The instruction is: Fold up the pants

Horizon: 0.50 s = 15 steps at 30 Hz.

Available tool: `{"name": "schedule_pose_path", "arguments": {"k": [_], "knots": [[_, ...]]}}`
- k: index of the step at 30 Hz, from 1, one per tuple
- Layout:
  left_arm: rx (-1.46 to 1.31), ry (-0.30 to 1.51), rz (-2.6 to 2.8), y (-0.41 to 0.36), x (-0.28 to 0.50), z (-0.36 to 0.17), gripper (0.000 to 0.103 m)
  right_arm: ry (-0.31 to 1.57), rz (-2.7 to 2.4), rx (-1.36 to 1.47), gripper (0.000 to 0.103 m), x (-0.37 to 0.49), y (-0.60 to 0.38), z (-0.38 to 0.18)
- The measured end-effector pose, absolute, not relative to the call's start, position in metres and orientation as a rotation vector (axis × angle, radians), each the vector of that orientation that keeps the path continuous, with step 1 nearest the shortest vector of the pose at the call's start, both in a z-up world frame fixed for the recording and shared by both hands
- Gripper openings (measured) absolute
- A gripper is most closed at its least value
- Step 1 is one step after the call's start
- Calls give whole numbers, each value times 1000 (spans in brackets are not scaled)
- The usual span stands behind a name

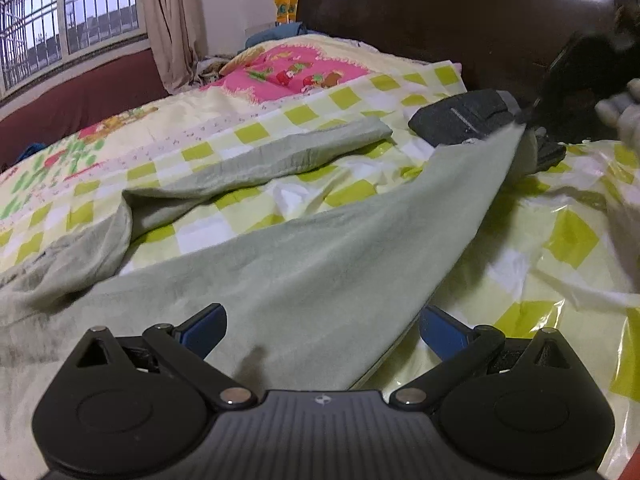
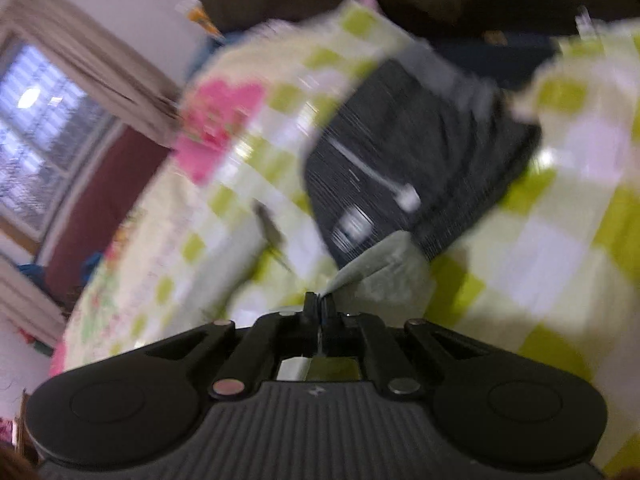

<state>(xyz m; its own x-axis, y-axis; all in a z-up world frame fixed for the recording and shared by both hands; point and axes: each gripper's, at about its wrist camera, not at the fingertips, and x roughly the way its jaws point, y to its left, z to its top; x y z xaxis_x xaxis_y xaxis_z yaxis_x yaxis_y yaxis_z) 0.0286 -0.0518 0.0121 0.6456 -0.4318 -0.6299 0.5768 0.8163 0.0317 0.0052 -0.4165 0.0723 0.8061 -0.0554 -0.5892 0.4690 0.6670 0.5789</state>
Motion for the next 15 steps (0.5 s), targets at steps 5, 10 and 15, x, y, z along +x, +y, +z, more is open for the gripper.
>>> {"name": "schedule_pose_path", "arguments": {"k": [5,10,15], "knots": [[240,669,-603,-50,24,11,103,628,-365,718,2,-45,-411,60],[286,696,-599,-49,17,4,103,736,-411,842,9,-45,-421,17],[274,687,-584,-48,17,8,103,669,-370,873,37,-17,-419,24]]}}
